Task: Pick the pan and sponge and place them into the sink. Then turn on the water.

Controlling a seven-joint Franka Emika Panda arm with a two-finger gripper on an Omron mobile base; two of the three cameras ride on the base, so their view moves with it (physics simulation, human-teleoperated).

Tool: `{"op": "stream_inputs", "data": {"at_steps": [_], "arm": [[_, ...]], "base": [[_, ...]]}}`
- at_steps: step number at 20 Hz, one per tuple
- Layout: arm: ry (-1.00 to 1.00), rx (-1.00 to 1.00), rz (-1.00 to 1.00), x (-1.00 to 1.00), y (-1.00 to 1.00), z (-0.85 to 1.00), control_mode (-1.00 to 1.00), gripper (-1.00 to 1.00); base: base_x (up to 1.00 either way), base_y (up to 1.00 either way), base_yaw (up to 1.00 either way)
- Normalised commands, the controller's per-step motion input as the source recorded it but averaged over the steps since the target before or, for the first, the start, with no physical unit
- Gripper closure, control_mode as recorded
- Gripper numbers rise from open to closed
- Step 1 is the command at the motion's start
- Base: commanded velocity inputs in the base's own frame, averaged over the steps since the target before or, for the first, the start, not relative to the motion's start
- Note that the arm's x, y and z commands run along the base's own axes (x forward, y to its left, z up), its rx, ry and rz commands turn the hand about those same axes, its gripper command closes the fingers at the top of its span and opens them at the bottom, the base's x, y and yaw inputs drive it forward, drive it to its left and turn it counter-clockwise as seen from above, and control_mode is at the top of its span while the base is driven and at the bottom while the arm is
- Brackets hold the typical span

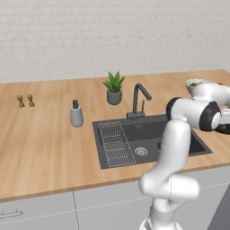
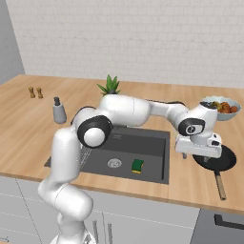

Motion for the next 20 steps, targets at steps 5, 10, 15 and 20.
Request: {"op": "stream_inputs", "data": {"at_steps": [5, 10, 15, 20], "arm": [[0.00, 0.00, 0.00, 0.00, -0.22, -0.07, -1.00, -1.00], [0.00, 0.00, 0.00, 0.00, -0.18, -0.24, -1.00, -1.00], [0.00, 0.00, 0.00, 0.00, -0.23, -0.25, -1.00, -1.00], [0.00, -0.02, 0.00, 0.00, -0.23, -0.34, -1.00, -1.00]], "base": [[0.00, 0.00, 0.00], [0.00, 0.00, 0.00], [0.00, 0.00, 0.00], [0.00, 0.00, 0.00]]}}
